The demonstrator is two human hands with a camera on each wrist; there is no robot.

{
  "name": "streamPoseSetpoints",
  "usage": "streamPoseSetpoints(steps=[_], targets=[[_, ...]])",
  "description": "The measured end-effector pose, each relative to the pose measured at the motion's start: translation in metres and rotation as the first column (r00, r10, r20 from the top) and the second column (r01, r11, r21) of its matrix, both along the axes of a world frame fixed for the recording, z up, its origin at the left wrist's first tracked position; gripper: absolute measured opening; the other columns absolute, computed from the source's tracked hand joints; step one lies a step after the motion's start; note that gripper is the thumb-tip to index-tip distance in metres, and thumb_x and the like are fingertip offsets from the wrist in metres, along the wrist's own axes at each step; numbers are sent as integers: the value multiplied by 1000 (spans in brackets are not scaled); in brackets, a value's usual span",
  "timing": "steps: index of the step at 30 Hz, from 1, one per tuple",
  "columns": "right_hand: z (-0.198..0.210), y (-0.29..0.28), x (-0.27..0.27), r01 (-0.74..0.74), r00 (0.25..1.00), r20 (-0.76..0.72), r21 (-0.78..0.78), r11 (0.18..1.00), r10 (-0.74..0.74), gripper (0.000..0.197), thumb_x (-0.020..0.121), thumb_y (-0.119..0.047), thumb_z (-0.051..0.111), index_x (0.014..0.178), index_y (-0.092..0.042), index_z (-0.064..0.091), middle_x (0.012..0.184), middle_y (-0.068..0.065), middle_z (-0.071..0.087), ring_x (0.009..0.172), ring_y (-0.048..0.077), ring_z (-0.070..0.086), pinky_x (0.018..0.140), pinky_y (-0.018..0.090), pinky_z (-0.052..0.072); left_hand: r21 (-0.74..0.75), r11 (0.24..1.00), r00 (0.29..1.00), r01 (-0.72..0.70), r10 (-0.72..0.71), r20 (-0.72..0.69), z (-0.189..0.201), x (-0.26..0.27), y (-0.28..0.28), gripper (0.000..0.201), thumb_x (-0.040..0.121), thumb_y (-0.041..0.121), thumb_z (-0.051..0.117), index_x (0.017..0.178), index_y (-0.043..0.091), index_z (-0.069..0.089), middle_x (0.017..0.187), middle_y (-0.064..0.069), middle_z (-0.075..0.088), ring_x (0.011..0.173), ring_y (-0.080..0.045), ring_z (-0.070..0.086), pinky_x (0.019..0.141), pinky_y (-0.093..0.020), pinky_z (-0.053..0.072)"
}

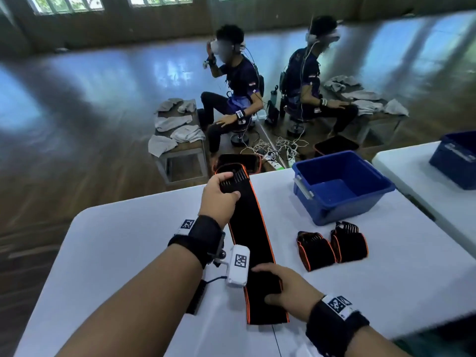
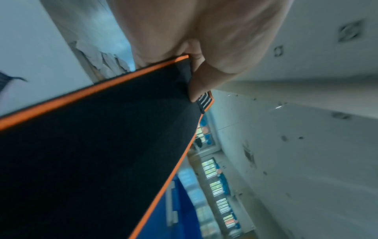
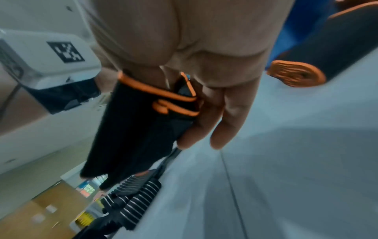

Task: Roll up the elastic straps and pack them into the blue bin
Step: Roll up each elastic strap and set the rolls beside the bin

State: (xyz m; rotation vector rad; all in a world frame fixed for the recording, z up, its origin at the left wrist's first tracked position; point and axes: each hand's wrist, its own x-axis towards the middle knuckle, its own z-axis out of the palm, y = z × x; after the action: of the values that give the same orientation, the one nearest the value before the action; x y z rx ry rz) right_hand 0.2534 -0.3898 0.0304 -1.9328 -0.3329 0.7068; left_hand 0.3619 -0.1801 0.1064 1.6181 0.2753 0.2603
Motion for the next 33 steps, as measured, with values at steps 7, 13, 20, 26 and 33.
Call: streamPoseSetpoints(steps=[7, 13, 20, 26, 33], targets=[[-39, -20, -35, 129, 983, -107, -172, 976, -149, 44, 86, 3, 65, 112, -33, 70, 105, -8, 69, 63, -6, 63, 56, 11, 46, 367, 907, 940, 208, -81, -332, -95, 8, 18, 57, 79, -7, 69, 132, 12, 60, 130, -6, 62, 111, -17, 60, 90, -22, 44], [-57, -23, -54, 318, 946, 15, -249, 915, -325, 28, 79, -16, 75, 96, -38, 71, 63, -27, 56, 64, -7, 52, 64, 14, 37, 529, 765, 873, 368, -88, -480, -138, 7, 25, 53, 81, 5, 67, 133, 18, 59, 143, -6, 56, 125, -24, 57, 101, -27, 42], [-62, -11, -65, 470, 878, 63, -298, 831, -474, 23, 80, -24, 75, 95, -31, 59, 83, -9, 58, 78, 4, 58, 72, 21, 47, 658, 602, 863, 452, -108, -494, -150, 15, 27, 41, 93, 24, 67, 132, 19, 57, 140, -9, 41, 117, -32, 57, 99, -34, 44], [-62, -6, -60, 420, 907, 156, -372, 828, -390, 9, 88, -33, 67, 85, -24, 64, 87, -6, 65, 84, 11, 61, 78, 25, 50, 694, 561, 866, 451, -87, -492, -146, 10, 41, 43, 96, 36, 58, 139, 30, 55, 133, -10, 38, 111, -32, 58, 104, -38, 46], [-54, -20, -57, 416, 909, 108, -297, 860, -402, 11, 94, -33, 60, 92, -22, 65, 91, -10, 67, 88, 6, 62, 81, 24, 48, 695, 583, 904, 421, -204, -376, -123, -77, 33, 23, 96, 24, 57, 114, 24, 71, 117, -5, 53, 99, -22, 59, 92, -30, 45]])
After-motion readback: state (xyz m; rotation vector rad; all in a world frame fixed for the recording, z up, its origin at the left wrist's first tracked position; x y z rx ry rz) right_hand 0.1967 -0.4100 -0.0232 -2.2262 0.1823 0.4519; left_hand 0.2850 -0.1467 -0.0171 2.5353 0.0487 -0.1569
